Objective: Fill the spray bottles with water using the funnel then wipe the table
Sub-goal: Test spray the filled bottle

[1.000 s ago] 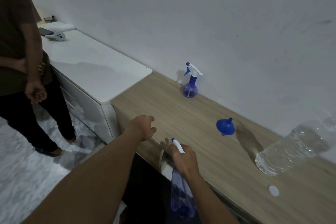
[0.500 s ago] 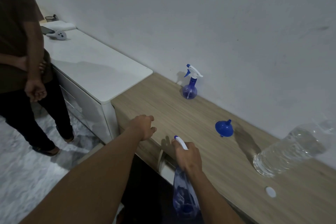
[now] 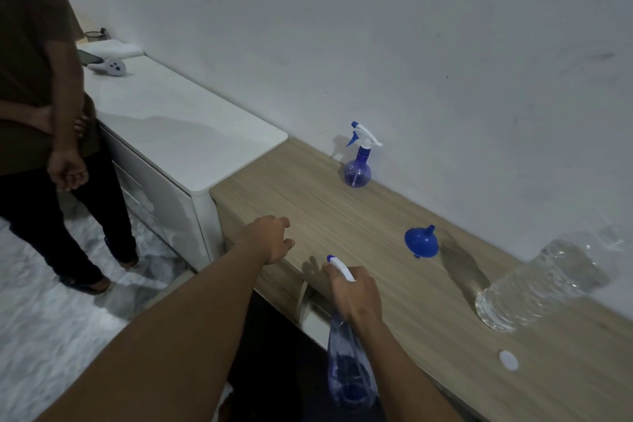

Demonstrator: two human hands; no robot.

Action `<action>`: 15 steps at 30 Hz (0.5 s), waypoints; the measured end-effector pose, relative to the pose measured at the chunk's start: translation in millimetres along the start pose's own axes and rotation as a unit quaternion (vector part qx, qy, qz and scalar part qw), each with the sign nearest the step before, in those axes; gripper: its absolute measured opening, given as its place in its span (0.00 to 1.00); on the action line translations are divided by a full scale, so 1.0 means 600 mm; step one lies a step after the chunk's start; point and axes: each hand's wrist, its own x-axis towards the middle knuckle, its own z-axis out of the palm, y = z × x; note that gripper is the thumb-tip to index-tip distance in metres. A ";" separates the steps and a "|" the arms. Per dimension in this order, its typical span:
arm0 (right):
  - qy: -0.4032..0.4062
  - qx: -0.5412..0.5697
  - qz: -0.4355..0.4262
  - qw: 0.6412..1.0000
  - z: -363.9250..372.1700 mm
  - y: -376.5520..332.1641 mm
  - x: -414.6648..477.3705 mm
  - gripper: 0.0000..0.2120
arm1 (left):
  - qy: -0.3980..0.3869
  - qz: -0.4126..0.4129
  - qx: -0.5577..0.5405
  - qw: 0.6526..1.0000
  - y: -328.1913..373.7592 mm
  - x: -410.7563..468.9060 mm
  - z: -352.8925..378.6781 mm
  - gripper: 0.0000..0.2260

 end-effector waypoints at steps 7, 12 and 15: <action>-0.014 0.029 -0.015 0.999 0.000 0.005 0.006 0.24 | -0.002 -0.003 -0.004 1.000 0.002 -0.004 -0.009 0.25; -0.007 0.014 -0.003 1.000 -0.003 0.008 0.007 0.24 | -0.007 -0.006 -0.008 1.000 0.010 -0.009 -0.016 0.25; 0.008 -0.018 0.014 1.000 -0.010 0.008 0.004 0.19 | -0.010 -0.007 -0.011 1.000 0.012 -0.011 -0.019 0.25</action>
